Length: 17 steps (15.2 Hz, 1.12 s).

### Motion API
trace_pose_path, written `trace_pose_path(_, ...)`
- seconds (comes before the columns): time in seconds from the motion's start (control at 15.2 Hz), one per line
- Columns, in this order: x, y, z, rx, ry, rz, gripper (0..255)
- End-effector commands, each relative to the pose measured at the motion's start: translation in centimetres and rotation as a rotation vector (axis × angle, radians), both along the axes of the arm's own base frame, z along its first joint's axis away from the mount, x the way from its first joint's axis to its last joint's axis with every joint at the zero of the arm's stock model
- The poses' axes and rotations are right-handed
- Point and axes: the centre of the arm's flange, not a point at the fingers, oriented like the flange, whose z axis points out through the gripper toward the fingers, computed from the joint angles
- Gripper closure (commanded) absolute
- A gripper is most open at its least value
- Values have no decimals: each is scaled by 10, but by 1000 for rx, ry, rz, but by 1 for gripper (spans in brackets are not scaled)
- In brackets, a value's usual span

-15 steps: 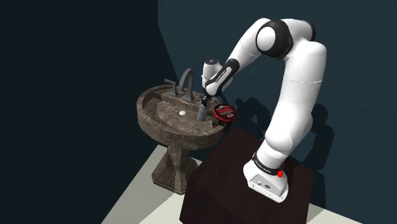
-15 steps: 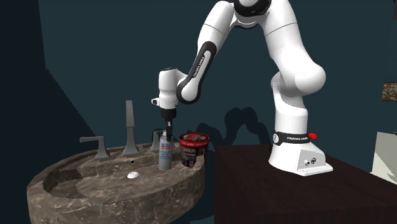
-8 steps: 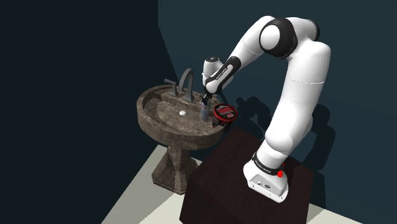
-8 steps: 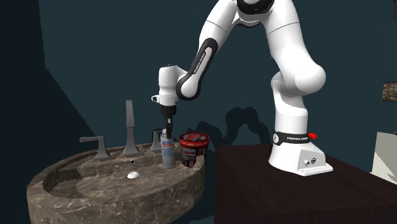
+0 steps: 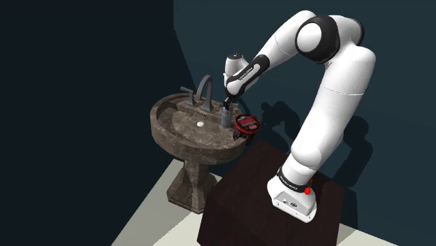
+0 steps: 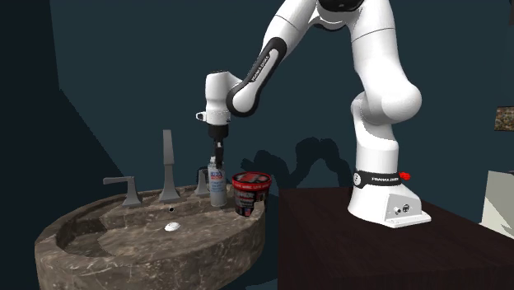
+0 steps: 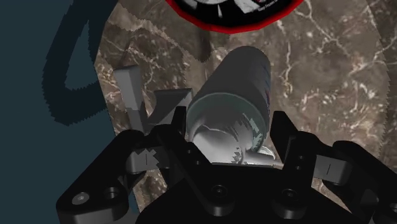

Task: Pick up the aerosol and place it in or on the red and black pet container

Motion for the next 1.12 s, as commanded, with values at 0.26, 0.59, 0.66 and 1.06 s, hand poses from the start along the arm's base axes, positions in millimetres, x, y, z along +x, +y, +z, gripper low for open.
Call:
trace_pose_path(0.26, 1, 0, 32, 0, 0, 0, 255)
trace_pose_path(0.59, 1, 0, 58, 0, 0, 0, 255)
trace_pose_path(0.66, 1, 0, 64, 0, 0, 0, 255)
trace_pose_path(1.06, 1, 0, 95, 0, 0, 0, 255)
